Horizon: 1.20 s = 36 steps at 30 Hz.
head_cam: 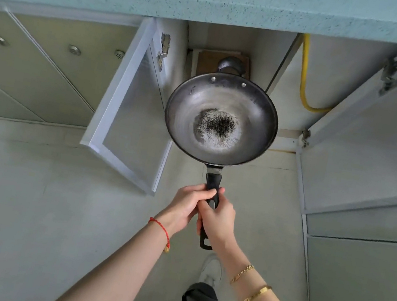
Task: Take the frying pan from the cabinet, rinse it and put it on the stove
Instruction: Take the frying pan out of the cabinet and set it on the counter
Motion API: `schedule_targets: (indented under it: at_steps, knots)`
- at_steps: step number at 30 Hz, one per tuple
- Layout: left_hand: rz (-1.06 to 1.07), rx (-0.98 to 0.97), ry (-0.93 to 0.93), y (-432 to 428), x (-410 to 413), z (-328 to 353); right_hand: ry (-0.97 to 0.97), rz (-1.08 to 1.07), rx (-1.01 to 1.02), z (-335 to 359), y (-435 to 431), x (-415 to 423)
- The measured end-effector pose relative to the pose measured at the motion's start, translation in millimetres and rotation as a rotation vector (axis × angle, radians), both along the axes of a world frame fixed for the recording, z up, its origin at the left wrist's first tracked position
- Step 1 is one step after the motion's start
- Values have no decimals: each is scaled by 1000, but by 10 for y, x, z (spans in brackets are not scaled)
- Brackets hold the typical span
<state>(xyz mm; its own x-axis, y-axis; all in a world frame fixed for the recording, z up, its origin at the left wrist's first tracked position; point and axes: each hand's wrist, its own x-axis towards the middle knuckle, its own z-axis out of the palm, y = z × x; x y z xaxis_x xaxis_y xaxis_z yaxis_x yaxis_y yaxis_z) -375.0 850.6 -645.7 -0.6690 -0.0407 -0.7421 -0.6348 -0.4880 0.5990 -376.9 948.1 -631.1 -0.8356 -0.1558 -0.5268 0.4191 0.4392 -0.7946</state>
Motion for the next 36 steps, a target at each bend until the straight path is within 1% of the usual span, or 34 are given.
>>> schedule_targets:
  at_steps: [5, 8, 13, 16, 22, 29, 36]
  knots:
    - [-80, -44, 12, 164, 561, 546, 27, -61, 0, 533, 156, 642]
    - [-65, -24, 25, 256, 814, 820, 66, -100, -11, 786, 225, 922]
    - [-129, 15, 105, 406, 1279, 1481, 109, -151, 9, 1423, 380, 1468]
    - [-165, 35, 116, 544, 1525, 1821, 134, -215, 7, 1800, 511, 1765]
    - [-291, 28, 199, 885, 1848, 2398, 155, -358, -4, 2426, 813, 2191]
    - [-402, 77, 254, 1359, 1972, 2930, 185, -510, 8, 3013, 1216, 2441]
    - [-563, 53, 347, 1741, 1609, 3432, 232, -687, -16, 3502, 1510, 2169]
